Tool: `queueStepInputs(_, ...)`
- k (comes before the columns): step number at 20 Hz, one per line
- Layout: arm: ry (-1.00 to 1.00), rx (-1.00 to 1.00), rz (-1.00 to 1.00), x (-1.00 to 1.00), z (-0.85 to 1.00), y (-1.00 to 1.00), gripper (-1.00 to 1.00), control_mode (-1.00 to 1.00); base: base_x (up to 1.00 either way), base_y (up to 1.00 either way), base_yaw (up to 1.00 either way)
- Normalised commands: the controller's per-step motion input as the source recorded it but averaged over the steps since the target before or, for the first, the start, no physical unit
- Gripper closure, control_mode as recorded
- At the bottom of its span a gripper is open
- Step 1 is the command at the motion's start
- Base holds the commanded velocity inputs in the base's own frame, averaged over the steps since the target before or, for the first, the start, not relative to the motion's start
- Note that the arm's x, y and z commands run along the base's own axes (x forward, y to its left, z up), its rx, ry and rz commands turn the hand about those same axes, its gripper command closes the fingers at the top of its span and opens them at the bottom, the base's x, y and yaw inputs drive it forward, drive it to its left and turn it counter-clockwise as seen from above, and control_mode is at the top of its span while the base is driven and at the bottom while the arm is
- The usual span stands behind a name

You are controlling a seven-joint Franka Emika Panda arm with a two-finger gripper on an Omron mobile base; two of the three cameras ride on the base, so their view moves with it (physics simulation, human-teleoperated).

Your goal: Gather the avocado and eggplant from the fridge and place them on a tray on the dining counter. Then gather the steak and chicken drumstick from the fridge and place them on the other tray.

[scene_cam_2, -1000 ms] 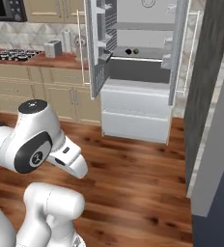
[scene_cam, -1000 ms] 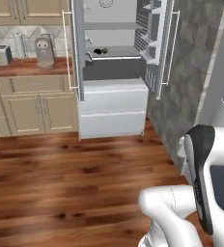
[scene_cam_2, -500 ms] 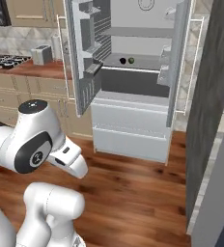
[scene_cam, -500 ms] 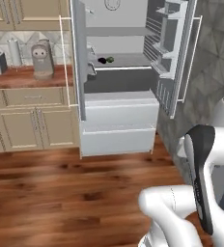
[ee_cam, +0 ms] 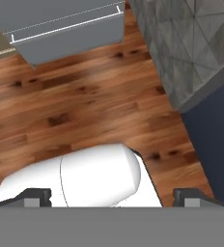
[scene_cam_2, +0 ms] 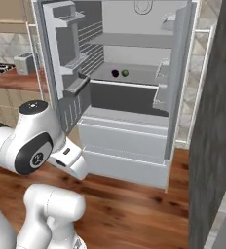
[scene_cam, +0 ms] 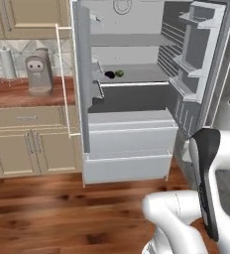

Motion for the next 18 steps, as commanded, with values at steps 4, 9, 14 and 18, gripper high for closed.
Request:
queueStepInputs(4, 0.00, 0.00, 0.00, 0.00, 0.00, 0.00, -1.00, 1.00, 0.91, -0.33, 0.02)
queueStepInputs(9, 0.00, 0.00, 0.00, 0.00, 0.00, 0.00, -1.00, 1.00, 0.85, -0.27, 0.00)
queueStepInputs(14, 0.00, 0.00, 0.00, 0.00, 0.00, 0.00, -1.00, 1.00, 0.74, -0.14, 0.00)
queueStepInputs(18, 0.00, 0.00, 0.00, 0.00, 0.00, 0.00, -1.00, 1.00, 0.61, -0.11, 0.00)
